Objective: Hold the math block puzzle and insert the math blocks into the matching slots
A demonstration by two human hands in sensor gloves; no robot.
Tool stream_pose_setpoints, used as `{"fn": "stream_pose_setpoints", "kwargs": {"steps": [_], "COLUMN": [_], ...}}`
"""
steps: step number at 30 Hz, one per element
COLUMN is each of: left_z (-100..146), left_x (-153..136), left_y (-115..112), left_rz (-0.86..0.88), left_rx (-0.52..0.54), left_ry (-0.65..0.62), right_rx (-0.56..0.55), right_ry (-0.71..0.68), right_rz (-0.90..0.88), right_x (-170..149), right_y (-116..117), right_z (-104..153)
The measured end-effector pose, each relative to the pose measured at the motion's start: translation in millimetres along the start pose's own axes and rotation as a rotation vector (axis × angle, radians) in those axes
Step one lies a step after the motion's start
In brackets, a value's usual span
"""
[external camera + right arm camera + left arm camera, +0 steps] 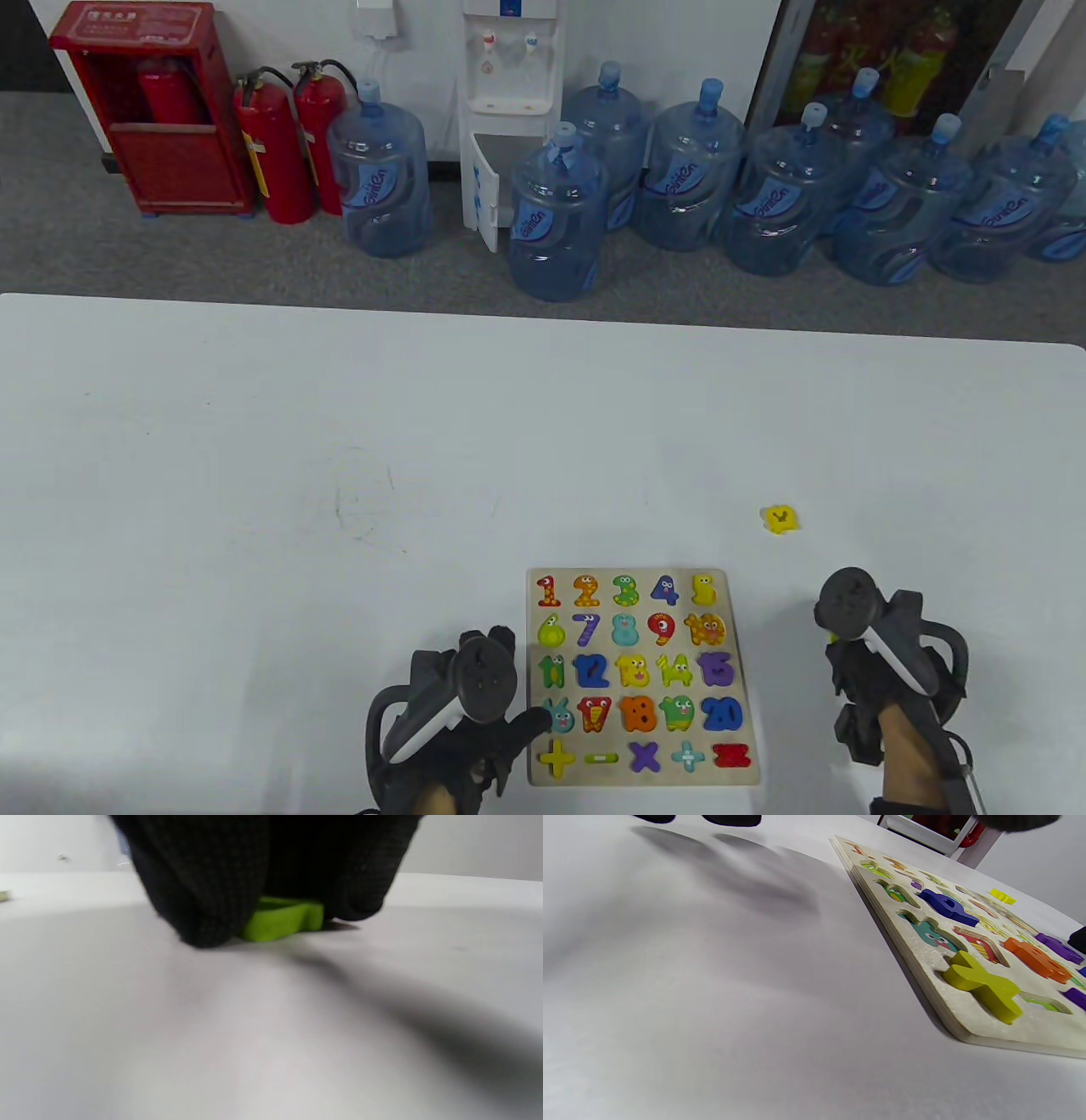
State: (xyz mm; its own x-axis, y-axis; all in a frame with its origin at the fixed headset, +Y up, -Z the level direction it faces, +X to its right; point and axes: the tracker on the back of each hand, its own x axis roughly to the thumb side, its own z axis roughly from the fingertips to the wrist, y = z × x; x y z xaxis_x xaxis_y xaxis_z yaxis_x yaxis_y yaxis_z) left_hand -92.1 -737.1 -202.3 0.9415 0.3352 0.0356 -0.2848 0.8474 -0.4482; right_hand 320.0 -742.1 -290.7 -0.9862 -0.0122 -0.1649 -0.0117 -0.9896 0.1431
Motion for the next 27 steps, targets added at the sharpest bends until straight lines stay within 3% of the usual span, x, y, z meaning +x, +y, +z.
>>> {"fn": "stream_pose_setpoints", "kwargs": {"steps": [8,13,16,19,20,22,27], "left_z": [-2,-2,-2,-1,-1,-1,-1], "left_x": [-1,-2,-2,-2,-2,-1,-1], "left_y": [-1,-2,-2,-2,-2,-2,-2], "left_rz": [0.004,0.001,0.004,0.003,0.003,0.003,0.003], "left_rx": [-0.015,-0.013,-0.012,-0.012,-0.013,-0.014,-0.012], "left_ry": [0.012,0.019,0.020,0.016,0.014,0.010,0.006], "right_rx": [0.020,-0.013,-0.017,0.060,0.081,0.022,0.022], "right_ry": [-0.169,-0.190,-0.134,-0.062,-0.049,-0.051,-0.107], "right_rz": [-0.006,0.026,0.070,0.167,0.144,0.046,0.000], "right_x": [21,28,26,22,18,16,13], "right_y": [1,-5,-8,2,2,2,2], "right_z": [13,16,17,12,10,8,8]}}
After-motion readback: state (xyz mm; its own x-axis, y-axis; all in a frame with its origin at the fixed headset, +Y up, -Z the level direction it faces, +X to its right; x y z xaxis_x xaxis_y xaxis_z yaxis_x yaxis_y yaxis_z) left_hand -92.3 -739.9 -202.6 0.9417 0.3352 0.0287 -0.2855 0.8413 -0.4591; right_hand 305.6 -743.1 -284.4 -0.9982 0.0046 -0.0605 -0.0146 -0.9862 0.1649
